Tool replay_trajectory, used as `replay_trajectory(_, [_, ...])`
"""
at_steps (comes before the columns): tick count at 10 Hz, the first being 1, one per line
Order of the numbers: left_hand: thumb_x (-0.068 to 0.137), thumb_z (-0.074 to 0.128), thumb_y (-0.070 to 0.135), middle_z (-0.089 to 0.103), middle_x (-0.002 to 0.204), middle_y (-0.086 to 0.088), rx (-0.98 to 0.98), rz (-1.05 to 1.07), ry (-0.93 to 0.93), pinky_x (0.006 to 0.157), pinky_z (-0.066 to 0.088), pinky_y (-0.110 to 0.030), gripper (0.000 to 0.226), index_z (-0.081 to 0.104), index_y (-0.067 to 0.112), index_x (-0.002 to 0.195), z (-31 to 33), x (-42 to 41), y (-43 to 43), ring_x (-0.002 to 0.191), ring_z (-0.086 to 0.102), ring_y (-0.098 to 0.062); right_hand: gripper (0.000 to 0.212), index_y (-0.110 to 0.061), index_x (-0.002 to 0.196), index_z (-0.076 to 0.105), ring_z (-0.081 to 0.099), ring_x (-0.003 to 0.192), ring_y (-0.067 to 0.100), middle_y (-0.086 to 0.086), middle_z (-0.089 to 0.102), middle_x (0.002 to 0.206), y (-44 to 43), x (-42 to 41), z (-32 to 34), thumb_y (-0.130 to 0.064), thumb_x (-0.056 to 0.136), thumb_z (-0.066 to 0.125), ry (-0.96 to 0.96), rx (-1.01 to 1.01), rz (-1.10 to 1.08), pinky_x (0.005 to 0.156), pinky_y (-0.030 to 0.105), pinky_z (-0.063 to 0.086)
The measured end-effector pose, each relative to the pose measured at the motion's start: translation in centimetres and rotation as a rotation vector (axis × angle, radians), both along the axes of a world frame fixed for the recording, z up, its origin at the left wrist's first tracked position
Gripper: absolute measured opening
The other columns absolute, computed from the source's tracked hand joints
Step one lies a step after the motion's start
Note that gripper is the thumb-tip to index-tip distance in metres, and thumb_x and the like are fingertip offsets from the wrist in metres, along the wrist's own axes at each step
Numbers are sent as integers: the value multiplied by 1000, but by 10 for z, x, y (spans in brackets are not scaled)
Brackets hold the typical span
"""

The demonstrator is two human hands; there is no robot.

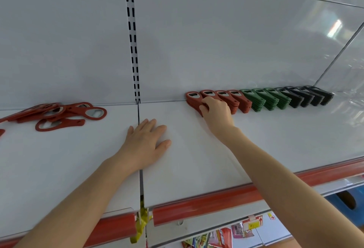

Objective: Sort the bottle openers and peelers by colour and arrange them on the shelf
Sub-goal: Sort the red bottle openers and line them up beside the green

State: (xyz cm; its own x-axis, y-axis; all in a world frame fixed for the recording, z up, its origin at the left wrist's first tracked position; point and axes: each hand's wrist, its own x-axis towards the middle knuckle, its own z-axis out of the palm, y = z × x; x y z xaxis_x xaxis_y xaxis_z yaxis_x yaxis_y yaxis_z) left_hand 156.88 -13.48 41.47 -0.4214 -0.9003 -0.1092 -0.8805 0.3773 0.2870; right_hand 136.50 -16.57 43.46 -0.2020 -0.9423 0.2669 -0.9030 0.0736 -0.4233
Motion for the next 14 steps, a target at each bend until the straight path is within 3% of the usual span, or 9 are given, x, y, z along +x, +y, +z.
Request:
replay_trajectory(2, [97, 29, 45, 4, 157, -1, -1, 0, -7, 115, 3, -42, 52, 20, 28, 145, 1, -1, 0, 144, -2, -19, 24, -1, 108, 61, 57, 98, 35, 17, 65, 105, 0, -1, 0, -15, 94, 48, 5, 3, 10, 81, 39, 45])
replay_trajectory(3, [97, 29, 45, 3, 157, 0, 3, 4, -7, 115, 2, -41, 52, 20, 28, 145, 2, -2, 0, 144, -2, -18, 23, 0, 93, 62, 56, 87, 34, 16, 65, 90, -1, -3, -2, -18, 95, 48, -1, -9, 17, 73, 37, 44])
replay_trajectory(4, [97, 28, 45, 3, 157, 0, 3, 5, -3, 115, 2, -41, 52, 20, 28, 146, 1, -2, 0, 144, -2, -18, 40, -11, 58, 39, 40, 68, 27, 4, 41, 57, 0, -4, -2, -19, 96, 44, -18, -22, 2, 61, 32, 29])
replay_trajectory(5, [97, 29, 45, 3, 157, 0, 3, 6, -4, 115, 2, -41, 52, 20, 28, 145, 1, -1, 0, 144, -2, -18, 47, -18, 54, 25, 34, 66, 24, -2, 29, 53, 0, -4, -2, -20, 97, 42, 2, -8, -10, 60, 29, 24])
replay_trajectory(6, [97, 29, 45, 3, 157, 0, -2, 5, -7, 115, 3, -41, 52, 21, 28, 145, 1, -1, 0, 144, -1, -19, 44, -16, 55, 29, 36, 69, 25, 3, 39, 58, 0, -4, -1, -21, 98, 42, 10, 1, -11, 61, 30, 25])
replay_trajectory(7, [97, 29, 45, 4, 157, -1, -2, 4, -6, 114, 2, -41, 51, 20, 28, 145, 2, -2, 0, 144, -1, -19, 31, -8, 69, 44, 41, 72, 26, 17, 60, 80, -1, -4, 0, -21, 97, 43, 20, -7, -4, 62, 31, 28])
replay_trajectory(8, [97, 29, 45, 4, 157, -1, -12, 3, -10, 115, 3, -41, 52, 21, 27, 145, 2, -2, 0, 144, -1, -19, 25, 0, 82, 58, 52, 79, 32, 18, 65, 89, -2, -4, 0, -18, 94, 46, 13, -23, 1, 68, 36, 38])
replay_trajectory(13, [97, 28, 44, 6, 157, -1, -24, -17, -23, 115, 3, -41, 51, 21, 27, 145, 0, -1, 0, 144, -1, -19, 25, -4, 95, 60, 57, 89, 33, 14, 63, 91, 2, -5, 6, -25, 94, 46, 118, 29, -5, 61, 30, 32])
replay_trajectory(14, [97, 27, 47, 19, 153, -2, -29, -22, -26, 113, 11, -39, 51, 29, 23, 142, 4, 0, 0, 142, 11, -19, 25, -7, 93, 55, 57, 89, 31, 8, 57, 86, 14, -6, 14, -30, 95, 44, 164, 15, 4, 60, 29, 30])
